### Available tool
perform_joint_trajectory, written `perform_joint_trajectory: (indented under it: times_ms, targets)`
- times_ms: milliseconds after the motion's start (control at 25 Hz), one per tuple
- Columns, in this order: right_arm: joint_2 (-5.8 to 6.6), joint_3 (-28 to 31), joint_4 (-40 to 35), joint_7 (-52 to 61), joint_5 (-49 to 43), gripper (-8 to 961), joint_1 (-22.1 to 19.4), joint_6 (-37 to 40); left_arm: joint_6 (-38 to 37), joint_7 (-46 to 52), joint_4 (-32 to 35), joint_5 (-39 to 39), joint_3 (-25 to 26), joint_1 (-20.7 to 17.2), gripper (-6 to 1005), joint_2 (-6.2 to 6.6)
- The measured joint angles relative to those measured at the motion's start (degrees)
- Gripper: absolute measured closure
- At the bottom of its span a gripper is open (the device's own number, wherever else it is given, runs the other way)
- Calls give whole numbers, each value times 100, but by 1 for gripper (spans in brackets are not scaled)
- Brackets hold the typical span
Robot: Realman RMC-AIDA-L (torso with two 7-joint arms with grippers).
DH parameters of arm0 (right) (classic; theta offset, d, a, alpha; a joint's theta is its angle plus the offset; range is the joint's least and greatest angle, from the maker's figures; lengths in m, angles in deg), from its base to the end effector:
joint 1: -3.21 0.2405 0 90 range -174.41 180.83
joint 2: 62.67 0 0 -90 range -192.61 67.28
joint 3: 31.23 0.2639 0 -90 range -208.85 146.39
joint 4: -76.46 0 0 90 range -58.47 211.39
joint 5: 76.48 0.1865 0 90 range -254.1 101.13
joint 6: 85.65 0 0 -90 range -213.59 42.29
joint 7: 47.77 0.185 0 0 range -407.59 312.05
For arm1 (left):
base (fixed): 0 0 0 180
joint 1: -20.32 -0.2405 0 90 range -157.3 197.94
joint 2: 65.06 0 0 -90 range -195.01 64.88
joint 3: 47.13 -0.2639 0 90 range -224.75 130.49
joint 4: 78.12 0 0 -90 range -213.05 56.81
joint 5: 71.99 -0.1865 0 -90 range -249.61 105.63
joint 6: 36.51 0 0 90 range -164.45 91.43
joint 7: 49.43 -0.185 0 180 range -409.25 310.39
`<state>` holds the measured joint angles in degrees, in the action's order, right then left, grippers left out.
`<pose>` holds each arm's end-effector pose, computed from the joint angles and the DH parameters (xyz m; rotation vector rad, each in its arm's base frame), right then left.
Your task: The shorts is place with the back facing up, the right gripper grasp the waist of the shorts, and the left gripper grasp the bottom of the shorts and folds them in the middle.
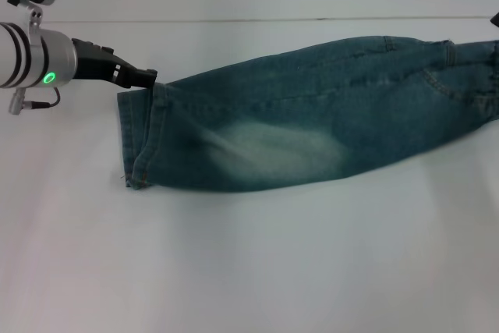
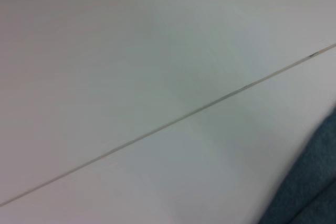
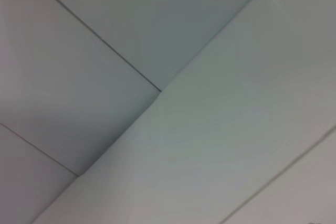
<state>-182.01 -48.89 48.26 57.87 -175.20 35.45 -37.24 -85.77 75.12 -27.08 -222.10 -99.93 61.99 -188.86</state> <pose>0.3459 0.4180 0.0427 -1.3963 1.4972 1.0055 -0.2460 0.4487 -0.0309 -2.2216 -0.8187 0.0400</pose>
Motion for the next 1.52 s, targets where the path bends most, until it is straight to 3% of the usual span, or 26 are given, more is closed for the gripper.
perform_joint_trajectory:
  times_ms: [520,840,1120,1320,1520]
  targets:
    - [14,-55,211,-44,18,3,-34,-471,92,-9,2,0,-268,-27,102,-13]
    - [10,-104,193,-118,-1,3,-40,-378,128,10,7,0,-439,-62,102,-12]
    - [40,-232,94,-124,3,3,-436,124,160,81,192,68,-385,-204,101,-21]
    - [-3,-215,-202,-124,21,3,-781,366,96,328,490,75,-412,-337,101,-36]
    - [58,-230,-259,-127,-5,3,-963,516,-220,395,669,167,-399,-414,101,-39]
